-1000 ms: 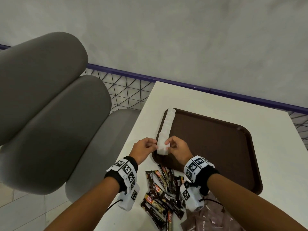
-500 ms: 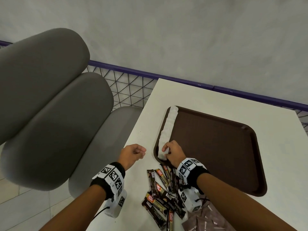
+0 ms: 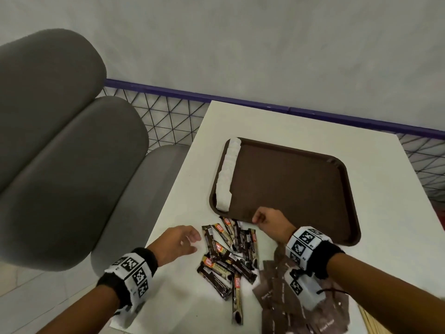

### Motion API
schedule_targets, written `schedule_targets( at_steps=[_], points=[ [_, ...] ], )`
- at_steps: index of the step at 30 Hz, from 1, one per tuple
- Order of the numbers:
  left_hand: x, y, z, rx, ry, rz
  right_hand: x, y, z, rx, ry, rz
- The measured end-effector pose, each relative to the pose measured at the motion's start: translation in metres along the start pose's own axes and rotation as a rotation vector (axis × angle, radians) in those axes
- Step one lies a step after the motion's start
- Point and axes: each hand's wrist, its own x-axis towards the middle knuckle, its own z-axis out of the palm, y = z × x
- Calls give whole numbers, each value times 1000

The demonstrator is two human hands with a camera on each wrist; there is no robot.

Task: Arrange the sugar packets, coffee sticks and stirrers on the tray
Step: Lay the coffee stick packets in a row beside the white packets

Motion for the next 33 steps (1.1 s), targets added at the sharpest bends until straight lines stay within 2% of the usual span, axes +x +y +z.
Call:
schedule_targets(
  at_steps=[3, 6, 11, 15, 21, 25, 28, 33],
  points=[
    [-12, -2, 11, 128, -41, -4, -24, 0, -1, -291, -141, 97],
    [-15, 1, 19, 206, -42, -17, -33, -9, 11, -492, -166, 96],
    [-9, 11, 32, 265, -47, -11, -21, -28, 46, -296, -40, 85],
    [-15, 11, 39, 273, -27, 15, -22, -41, 66, -205, -97, -4],
    [-21, 5, 32, 213, 33, -4, -25, -37, 64, -148, -21, -12],
    [-16, 11, 21, 208, 102, 23, -32, -39, 61, -80, -98, -29],
    [-7, 19, 18, 281, 96, 16, -48, -38, 57, -146, -185, -73],
    [7, 24, 20, 423, 18, 4, -65, -32, 71, -449, -260, -102]
  ],
)
